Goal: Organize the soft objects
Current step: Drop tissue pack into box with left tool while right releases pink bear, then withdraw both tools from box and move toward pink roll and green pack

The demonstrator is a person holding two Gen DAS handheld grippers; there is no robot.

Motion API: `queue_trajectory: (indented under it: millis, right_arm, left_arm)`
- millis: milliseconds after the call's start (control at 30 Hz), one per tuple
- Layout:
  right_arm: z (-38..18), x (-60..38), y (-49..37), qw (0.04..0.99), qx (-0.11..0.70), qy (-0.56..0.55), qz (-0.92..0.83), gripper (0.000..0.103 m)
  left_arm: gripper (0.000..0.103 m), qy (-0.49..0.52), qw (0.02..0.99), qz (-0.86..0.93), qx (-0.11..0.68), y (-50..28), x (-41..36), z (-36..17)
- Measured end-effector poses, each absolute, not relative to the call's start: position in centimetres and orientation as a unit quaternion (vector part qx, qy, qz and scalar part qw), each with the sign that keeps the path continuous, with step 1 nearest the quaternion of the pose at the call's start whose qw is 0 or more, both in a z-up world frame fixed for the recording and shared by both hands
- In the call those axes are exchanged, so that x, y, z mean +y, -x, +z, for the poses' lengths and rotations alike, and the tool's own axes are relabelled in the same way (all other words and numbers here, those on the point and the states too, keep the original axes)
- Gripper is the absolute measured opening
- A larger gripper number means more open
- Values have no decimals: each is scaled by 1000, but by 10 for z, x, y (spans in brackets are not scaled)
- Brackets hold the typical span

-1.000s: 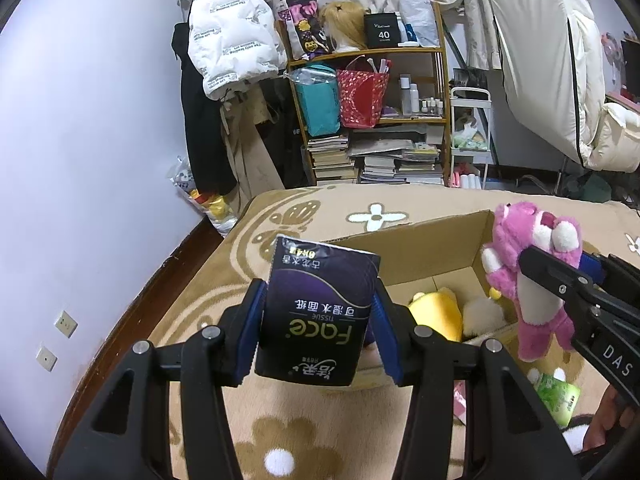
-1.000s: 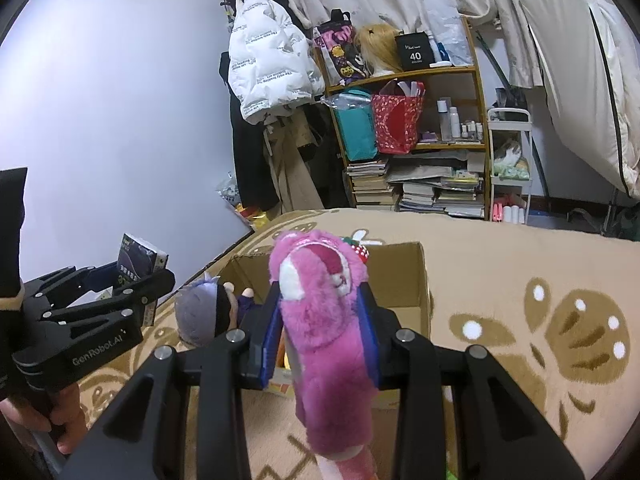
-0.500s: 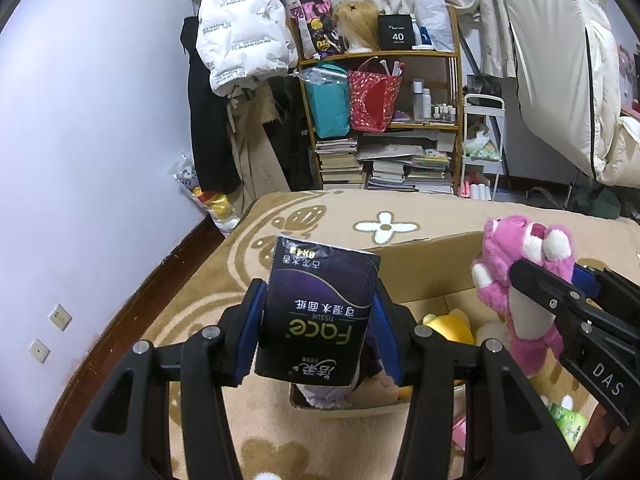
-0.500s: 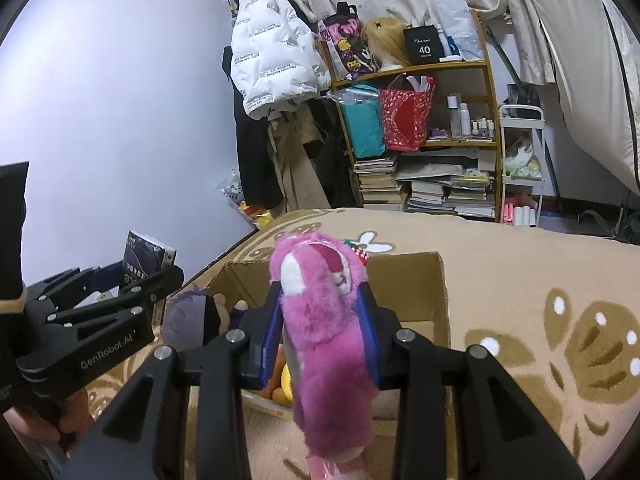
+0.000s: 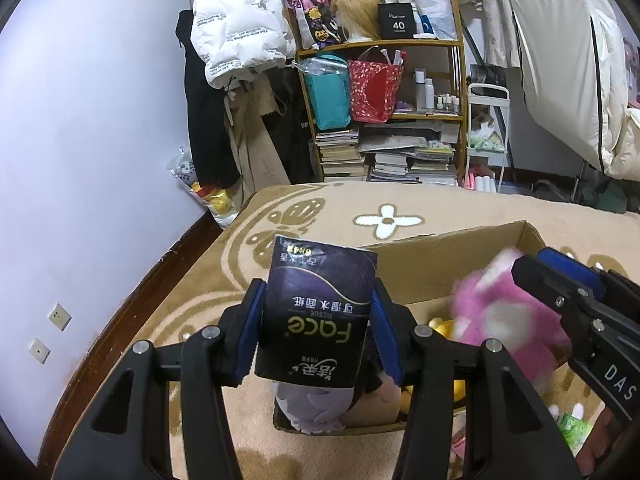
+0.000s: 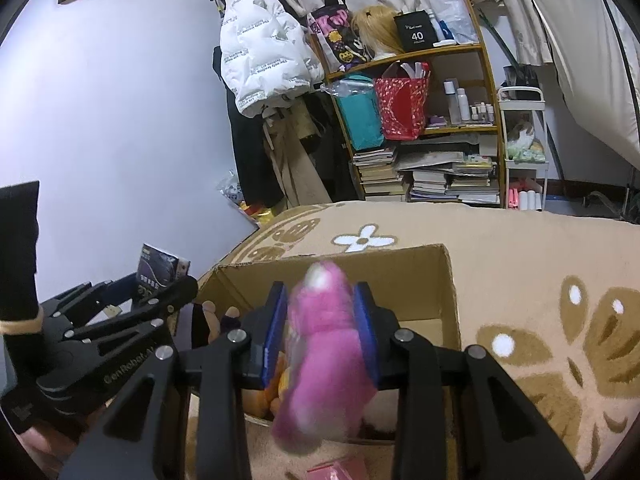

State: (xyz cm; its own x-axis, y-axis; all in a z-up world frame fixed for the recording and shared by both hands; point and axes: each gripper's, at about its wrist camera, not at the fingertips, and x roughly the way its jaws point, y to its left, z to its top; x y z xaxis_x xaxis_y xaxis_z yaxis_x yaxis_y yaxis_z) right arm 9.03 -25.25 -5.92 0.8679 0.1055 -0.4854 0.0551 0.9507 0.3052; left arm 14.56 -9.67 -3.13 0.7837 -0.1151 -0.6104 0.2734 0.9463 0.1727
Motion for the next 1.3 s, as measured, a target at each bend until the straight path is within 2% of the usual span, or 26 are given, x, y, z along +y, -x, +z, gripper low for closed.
queue_trajectory:
  millis: [300, 467, 533, 600, 667, 733, 767, 867, 1000, 1300]
  right_arm:
    - [-64, -250, -92, 952, 268, -147, 11, 36]
    - [-63, -254, -87, 951, 268, -152, 3, 38]
    - [-63, -255, -86, 950, 272, -154, 0, 44]
    - [-63, -255, -83, 950, 274, -153, -7, 61]
    - [-61, -257, -80, 949, 272, -157, -8, 69]
    - [-61, -258, -76, 949, 273, -159, -12, 78]
    - [-60, -259, -74, 949, 273, -159, -16, 86]
    - [-57, -260, -67, 950, 270, -152, -28, 98]
    - [-52, -263, -60, 950, 270, -153, -36, 103]
    - [-41, -270, -40, 948, 276, -153, -45, 103]
  left_arm:
    - [52, -147, 931, -96, 319, -152, -103, -38]
    - [74, -150, 933, -88, 317, -149, -100, -36]
    - [78, -150, 933, -83, 315, -148, -99, -35]
    - [83, -150, 933, -76, 318, -147, -97, -34]
    - [96, -150, 933, -69, 318, -147, -95, -33]
    - [98, -152, 935, -63, 314, -145, -93, -31]
    - [99, -153, 935, -62, 314, -144, -92, -30]
    - [103, -150, 936, -61, 313, -141, -90, -25]
    - [103, -143, 935, -67, 317, -134, -87, -19]
    - [103, -142, 929, -70, 334, -115, -83, -14]
